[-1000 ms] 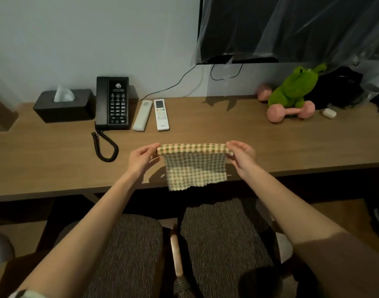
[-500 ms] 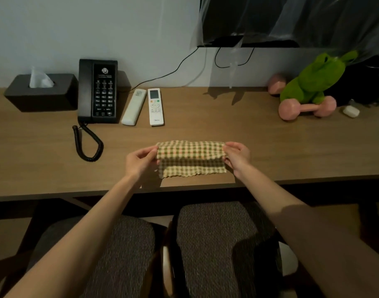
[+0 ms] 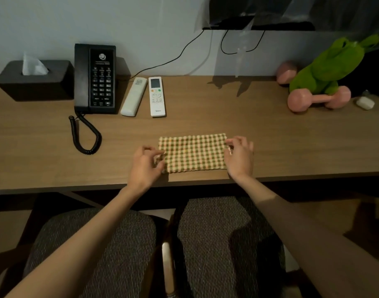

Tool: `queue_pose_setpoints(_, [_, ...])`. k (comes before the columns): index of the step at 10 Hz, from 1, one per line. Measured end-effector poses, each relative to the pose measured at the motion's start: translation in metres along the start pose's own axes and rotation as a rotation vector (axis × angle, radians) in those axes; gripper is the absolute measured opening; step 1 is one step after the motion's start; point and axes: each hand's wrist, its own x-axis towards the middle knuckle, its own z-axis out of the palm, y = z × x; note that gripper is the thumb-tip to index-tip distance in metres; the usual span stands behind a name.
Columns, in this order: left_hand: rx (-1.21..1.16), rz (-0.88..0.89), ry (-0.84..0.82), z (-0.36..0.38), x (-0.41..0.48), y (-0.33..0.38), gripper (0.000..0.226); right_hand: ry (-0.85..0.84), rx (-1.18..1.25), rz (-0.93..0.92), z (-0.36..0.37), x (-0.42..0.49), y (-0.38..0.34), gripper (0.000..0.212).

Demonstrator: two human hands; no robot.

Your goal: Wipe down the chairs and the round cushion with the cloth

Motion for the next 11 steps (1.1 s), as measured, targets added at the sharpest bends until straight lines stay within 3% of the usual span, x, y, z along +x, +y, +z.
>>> queue_pose_setpoints(1, [0.112, 0.259, -0.018, 0.016, 0.006, 0.024, 0.043, -0.083, -0.027, -0.324, 0.011, -0.005, -0.019, 0.035])
queue_pose_setpoints(2, [0.302, 0.368, -0.126, 0.045, 0.021, 0.038, 0.053, -0.253, -0.180, -0.455, 0.029, -0.003, -0.032, 0.055])
queue_pose_setpoints(3, [0.499, 0.350, -0.223, 0.066, 0.036, 0.028, 0.058, -0.371, -0.335, -0.441, 0.041, 0.001, -0.027, 0.066])
queue_pose_setpoints(6, [0.456, 0.238, -0.127, 0.068, 0.041, -0.008, 0.071, -0.333, -0.341, -0.362, 0.050, 0.004, -0.001, 0.052])
queue_pose_setpoints(7, [0.488, 0.184, -0.230, 0.060, 0.044, 0.001, 0.068, -0.456, -0.356, -0.353, 0.046, 0.012, -0.002, 0.051])
queue_pose_setpoints(8, [0.473, 0.187, -0.219, 0.040, 0.044, 0.017, 0.063, -0.526, -0.285, -0.330, 0.030, 0.017, -0.005, 0.051])
queue_pose_setpoints(10, [0.310, 0.308, -0.051, -0.011, 0.004, 0.053, 0.058, -0.238, -0.021, -0.274, -0.024, -0.022, -0.015, 0.053])
queue_pose_setpoints(11, [0.361, 0.350, 0.006, -0.025, -0.026, 0.069, 0.054, -0.181, 0.072, -0.215, -0.049, -0.048, -0.027, 0.050])
